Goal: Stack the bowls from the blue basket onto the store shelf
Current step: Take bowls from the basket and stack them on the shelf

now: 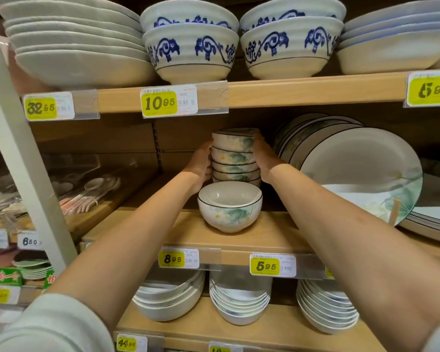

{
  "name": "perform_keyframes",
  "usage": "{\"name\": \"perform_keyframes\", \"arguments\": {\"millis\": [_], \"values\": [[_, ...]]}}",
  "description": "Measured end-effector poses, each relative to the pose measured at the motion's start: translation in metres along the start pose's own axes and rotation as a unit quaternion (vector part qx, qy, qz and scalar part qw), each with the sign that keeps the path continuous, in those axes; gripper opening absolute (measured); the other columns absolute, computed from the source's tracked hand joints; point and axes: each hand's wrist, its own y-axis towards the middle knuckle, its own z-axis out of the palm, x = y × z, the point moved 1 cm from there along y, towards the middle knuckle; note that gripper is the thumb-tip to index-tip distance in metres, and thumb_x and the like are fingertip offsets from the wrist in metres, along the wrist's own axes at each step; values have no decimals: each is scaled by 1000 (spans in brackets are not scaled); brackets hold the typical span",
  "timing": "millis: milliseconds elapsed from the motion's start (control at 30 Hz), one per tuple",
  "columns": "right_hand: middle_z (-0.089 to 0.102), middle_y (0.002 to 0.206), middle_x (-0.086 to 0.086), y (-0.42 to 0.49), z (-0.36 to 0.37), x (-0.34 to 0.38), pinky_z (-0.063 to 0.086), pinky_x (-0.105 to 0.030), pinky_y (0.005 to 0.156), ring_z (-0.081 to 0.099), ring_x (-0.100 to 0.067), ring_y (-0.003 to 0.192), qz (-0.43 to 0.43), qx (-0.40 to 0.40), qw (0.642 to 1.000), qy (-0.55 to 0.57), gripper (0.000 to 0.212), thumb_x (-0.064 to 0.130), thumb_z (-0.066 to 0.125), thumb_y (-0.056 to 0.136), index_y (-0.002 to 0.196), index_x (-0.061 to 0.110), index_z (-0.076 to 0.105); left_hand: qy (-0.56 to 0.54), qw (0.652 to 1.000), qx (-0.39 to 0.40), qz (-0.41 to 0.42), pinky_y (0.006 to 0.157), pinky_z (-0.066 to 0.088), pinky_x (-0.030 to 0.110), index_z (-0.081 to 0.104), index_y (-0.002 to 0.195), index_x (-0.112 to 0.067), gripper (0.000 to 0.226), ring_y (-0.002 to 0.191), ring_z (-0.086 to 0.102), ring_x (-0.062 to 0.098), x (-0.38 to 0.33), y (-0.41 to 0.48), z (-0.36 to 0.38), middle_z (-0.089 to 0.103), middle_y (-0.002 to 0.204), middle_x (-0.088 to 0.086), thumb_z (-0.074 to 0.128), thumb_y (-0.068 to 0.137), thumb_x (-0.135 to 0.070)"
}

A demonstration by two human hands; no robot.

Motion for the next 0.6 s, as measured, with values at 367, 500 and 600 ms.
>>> {"name": "perform_keyframes", "arguments": {"millis": [367, 500, 600], "values": [[40, 151, -11, -4, -2, 0, 31, -40, 115, 41, -25, 136, 18, -6, 1000, 1, 67, 59, 26, 97, 148, 18, 34, -6, 1000, 5, 2, 52, 37, 13, 38, 146, -11, 50, 135, 41, 26, -2, -2, 8, 43, 149, 12, 26, 105, -36], [37, 152, -11, -7, -2, 0, 30, -41, 116, 39, -25, 137, 18, -7, 1000, -1, 68, 60, 23, 97, 150, 17, 31, 23, 1000, -6, -8, 79, 39, 18, 39, 146, -14, 52, 135, 42, 24, 5, 7, 4, 44, 149, 9, 30, 103, -42], [38, 151, -11, -8, -1, 1, 31, -41, 115, 41, -26, 136, 15, -4, 1000, -5, 68, 60, 22, 97, 150, 17, 31, 35, 999, -4, -15, 89, 32, 25, 39, 146, -13, 53, 133, 44, 23, 6, 7, 3, 44, 149, 10, 33, 102, -43]]}}
